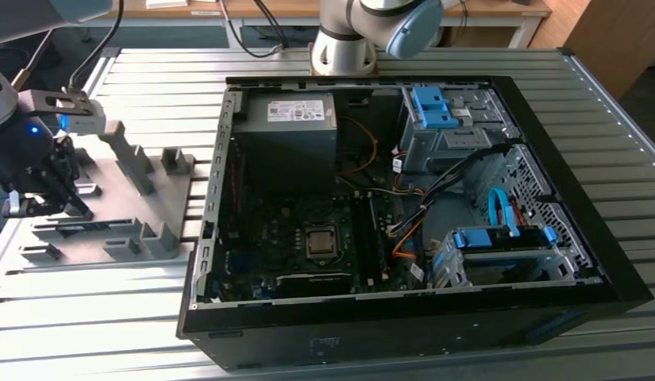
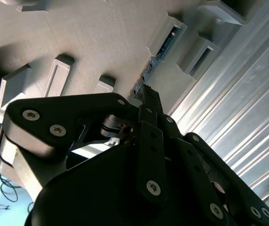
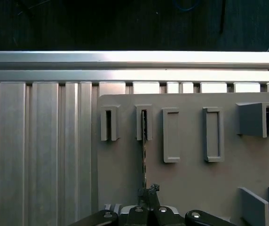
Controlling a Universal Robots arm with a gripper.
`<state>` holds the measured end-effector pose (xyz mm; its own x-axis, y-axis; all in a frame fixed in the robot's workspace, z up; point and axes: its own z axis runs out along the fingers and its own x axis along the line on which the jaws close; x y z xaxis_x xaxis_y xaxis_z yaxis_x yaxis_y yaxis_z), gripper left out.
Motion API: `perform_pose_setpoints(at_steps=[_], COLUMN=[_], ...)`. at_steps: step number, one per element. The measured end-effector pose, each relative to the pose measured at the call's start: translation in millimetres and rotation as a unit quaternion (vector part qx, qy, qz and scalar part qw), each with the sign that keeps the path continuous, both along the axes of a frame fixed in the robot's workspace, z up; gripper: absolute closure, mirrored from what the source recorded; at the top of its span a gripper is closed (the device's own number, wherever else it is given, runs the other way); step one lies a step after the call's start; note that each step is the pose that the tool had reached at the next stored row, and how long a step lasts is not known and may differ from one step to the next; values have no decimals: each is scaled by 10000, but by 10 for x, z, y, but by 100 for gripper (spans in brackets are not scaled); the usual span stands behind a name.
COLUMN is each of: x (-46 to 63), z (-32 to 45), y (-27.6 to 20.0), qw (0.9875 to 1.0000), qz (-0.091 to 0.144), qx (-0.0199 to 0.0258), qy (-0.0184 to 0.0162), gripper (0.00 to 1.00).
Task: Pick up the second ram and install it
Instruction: 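Pick up the second ram and move it above second insertion slot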
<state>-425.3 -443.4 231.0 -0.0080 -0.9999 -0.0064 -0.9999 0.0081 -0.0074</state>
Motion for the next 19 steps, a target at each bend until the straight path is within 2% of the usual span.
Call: perform_pose_setpoints(at_steps=[6, 7, 8, 9, 10, 12, 15, 16, 19], x=[0, 0, 0, 0, 0, 0, 0, 0, 0], z=[0, 0, 0, 0, 0, 0, 0, 0, -2], y=[0, 0, 0, 0, 0, 0, 0, 0, 0], qw=[10000, 10000, 10000, 10000, 10000, 10000, 10000, 10000, 10000], qz=[6, 7, 8, 9, 10, 12, 15, 16, 19], qx=[1, 1, 1, 2, 2, 2, 3, 3, 3], qy=[0, 0, 0, 0, 0, 0, 0, 0, 0], gripper=[89, 84, 84, 77, 77, 65, 59, 53, 53])
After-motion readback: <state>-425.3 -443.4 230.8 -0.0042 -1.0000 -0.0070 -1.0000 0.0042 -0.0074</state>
